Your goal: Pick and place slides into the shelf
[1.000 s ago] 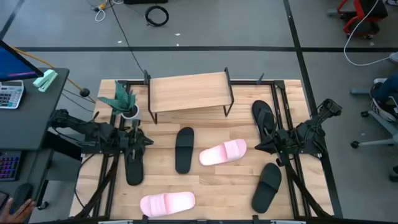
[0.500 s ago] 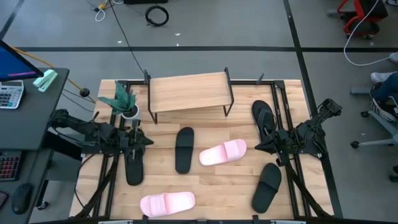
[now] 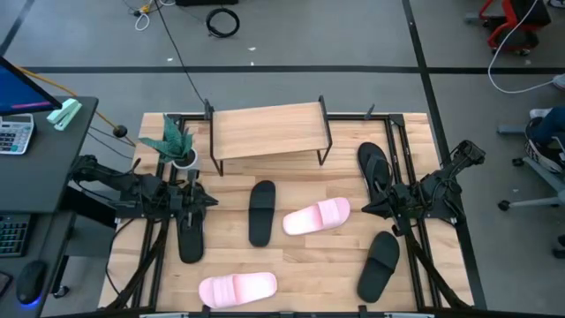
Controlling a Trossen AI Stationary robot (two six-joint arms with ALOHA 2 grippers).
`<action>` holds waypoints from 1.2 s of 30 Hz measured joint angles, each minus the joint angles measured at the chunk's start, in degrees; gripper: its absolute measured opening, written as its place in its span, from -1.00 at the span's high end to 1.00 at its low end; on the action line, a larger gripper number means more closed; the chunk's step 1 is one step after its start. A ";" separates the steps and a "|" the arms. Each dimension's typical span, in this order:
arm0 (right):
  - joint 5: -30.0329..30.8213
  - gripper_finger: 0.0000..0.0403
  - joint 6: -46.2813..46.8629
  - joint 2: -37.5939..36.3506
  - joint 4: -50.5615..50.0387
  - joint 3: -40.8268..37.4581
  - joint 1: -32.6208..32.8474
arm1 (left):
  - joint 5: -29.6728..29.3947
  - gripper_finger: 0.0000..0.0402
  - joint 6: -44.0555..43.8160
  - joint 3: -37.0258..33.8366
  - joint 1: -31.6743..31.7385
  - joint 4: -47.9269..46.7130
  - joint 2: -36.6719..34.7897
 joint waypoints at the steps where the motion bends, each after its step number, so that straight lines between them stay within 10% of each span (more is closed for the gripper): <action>1: 0.00 0.96 0.00 0.00 -0.01 0.00 0.01 | 0.00 0.88 -0.01 0.00 0.00 0.00 -0.01; 30: 0.00 0.96 0.00 0.00 0.01 0.00 0.01 | 0.01 0.84 -0.05 -0.01 -0.01 0.00 -0.01; 36: 0.00 0.96 0.00 0.00 0.00 0.00 0.00 | 0.07 0.81 -19.54 0.00 -0.06 0.02 -0.01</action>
